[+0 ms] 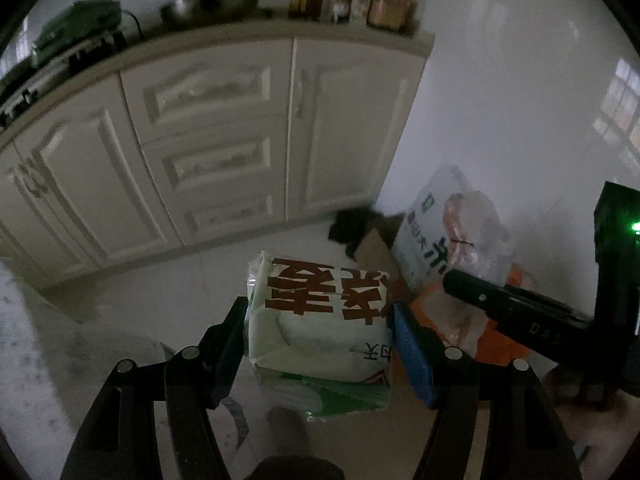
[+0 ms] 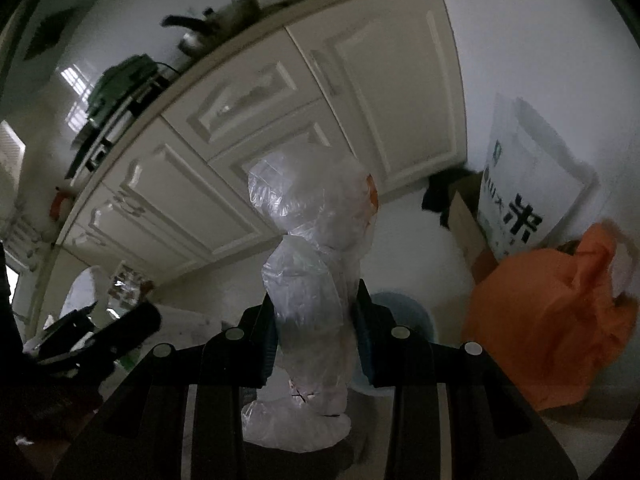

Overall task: Collect trash
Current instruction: 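Carry the white packet and clear bag with both grippers to the floor bin, then open both grippers over the bin to drop the packet and bag, then return both tools from the bin to the table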

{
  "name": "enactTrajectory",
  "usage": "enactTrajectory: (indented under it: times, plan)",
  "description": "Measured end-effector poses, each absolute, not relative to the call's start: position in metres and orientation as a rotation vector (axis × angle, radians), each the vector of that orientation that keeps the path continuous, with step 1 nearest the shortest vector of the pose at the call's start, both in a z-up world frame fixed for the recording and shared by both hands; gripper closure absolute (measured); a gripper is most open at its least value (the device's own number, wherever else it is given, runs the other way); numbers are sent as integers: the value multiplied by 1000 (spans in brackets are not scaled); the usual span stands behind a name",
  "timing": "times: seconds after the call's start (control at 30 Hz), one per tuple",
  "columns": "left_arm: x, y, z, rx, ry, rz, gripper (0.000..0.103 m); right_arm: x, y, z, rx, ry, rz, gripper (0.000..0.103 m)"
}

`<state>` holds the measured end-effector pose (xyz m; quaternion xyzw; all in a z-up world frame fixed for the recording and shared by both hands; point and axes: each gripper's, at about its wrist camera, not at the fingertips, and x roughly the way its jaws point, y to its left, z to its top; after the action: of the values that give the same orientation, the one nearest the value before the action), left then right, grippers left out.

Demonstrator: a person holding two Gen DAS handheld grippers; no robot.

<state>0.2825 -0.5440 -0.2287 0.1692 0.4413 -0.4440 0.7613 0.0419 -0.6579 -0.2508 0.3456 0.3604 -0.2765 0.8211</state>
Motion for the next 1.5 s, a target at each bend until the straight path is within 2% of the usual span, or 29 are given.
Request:
enactTrajectory:
  times: [0.2, 0.23, 0.3, 0.37, 0.63, 1.07, 1.5]
  plan:
    - [306, -598, -257, 414, 1035, -970, 37, 50, -680, -283, 780, 816, -604, 67]
    - [308, -605, -262, 425, 1049, -971, 33, 52, -684, -290, 791, 835, -606, 65]
    - [312, -616, -274, 448, 1094, -970, 29, 50, -688, -297, 811, 841, -620, 56]
    - [318, -631, -282, 471, 1119, -963, 11, 47, -689, -299, 822, 838, -627, 42]
    - [311, -636, -275, 486, 1065, -887, 2, 35, -678, -292, 808, 848, -671, 0]
    - [249, -530, -189, 361, 884, -848, 1, 25, -630, -248, 763, 791, -656, 0]
    - [191, -349, -95, 199, 717, -811, 1, 41, -555, -160, 604, 698, -602, 0]
